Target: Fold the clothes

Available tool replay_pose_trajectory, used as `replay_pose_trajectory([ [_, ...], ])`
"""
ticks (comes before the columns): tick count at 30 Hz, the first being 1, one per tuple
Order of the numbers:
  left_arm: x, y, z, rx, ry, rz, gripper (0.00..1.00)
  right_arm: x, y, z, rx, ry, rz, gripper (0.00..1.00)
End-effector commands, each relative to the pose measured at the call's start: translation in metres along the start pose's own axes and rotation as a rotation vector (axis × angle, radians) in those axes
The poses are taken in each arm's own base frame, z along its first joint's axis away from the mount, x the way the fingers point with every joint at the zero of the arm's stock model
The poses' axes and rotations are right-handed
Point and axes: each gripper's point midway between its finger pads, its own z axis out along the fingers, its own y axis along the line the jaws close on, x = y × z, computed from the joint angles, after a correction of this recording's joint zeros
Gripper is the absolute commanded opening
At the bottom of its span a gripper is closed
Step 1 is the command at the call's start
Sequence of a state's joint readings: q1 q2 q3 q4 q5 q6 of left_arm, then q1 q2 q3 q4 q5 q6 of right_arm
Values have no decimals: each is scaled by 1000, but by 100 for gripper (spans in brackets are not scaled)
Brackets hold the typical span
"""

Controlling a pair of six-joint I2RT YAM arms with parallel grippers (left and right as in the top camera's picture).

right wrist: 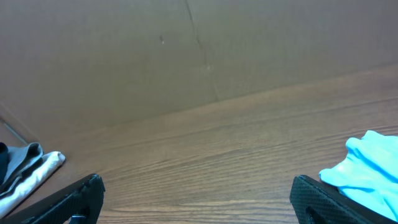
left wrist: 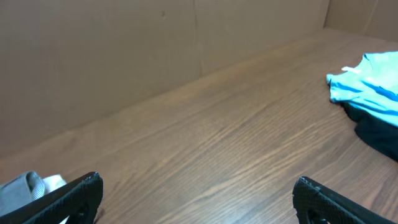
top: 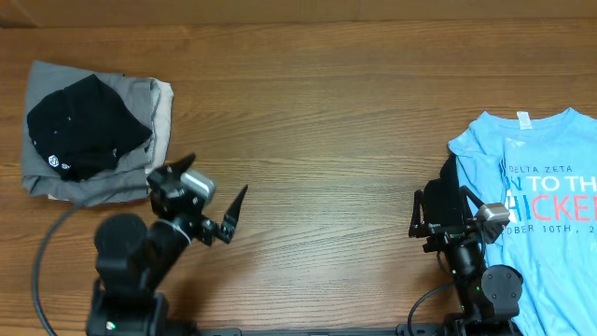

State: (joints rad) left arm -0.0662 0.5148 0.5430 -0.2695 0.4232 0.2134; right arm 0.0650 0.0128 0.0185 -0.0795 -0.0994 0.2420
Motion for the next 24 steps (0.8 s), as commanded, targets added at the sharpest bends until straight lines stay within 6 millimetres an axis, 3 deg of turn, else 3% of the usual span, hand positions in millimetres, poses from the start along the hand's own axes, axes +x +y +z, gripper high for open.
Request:
replay_pose_trajectory([
  [1, 20, -12, -5, 17, -53, 19, 100, 1, -3, 0, 10, -8, 4, 100],
  [11, 57, -27, -19, -11, -190, 69, 100, 1, -3, 0, 10, -8, 4, 100],
  [17, 90, -32, -3, 20, -192, 71, 100, 1, -3, 0, 10, -8, 4, 100],
  [24, 89, -35, -3, 36, -192, 72, 100, 1, -3, 0, 10, -7, 4, 100],
])
